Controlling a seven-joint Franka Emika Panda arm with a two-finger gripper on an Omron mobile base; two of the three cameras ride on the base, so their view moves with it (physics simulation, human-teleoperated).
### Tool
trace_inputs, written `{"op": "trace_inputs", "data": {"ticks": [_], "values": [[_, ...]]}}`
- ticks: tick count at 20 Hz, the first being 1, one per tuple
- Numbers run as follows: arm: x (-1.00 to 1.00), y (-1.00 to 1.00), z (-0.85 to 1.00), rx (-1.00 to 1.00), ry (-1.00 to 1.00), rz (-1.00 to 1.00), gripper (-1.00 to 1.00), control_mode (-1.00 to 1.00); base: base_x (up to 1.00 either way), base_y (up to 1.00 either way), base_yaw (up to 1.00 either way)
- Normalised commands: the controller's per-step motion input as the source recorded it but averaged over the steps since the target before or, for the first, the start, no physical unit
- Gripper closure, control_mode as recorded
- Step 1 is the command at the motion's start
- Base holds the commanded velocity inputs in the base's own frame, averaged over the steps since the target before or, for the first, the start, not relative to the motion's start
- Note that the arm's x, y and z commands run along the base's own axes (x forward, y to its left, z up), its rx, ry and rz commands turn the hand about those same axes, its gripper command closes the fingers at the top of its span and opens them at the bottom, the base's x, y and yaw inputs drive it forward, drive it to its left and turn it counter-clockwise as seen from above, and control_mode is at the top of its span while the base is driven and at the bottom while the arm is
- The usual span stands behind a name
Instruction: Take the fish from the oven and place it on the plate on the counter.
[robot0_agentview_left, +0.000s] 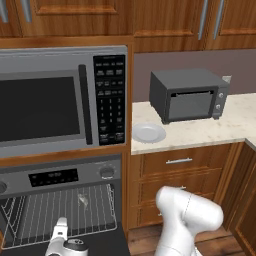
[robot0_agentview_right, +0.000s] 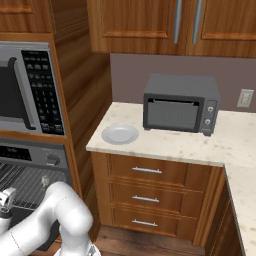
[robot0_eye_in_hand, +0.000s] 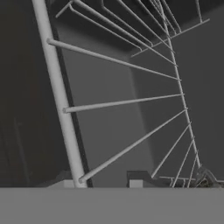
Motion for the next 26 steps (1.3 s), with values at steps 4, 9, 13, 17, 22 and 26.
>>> {"op": "trace_inputs", "data": {"ticks": [4,9,13,17,22,26], "values": [[-1.0,0.0,-0.53,0.0,0.1,0.02,1.0,-1.0,0.0,0.0,0.0],[-1.0,0.0,-0.59,0.0,0.11,0.01,1.0,-1.0,0.0,0.0,0.0],[-1.0,0.0,-0.58,0.0,0.14,0.01,1.0,-1.0,0.0,0.0,0.0],[-1.0,0.0,-0.62,0.0,0.14,0.0,1.0,-1.0,0.0,0.0,0.0],[-0.98,0.0,-0.35,0.0,0.09,0.01,1.0,-1.0,0.0,0.0,0.0],[-0.66,0.0,0.53,0.05,-0.08,0.0,1.0,-1.0,0.0,0.0,0.0]]}}
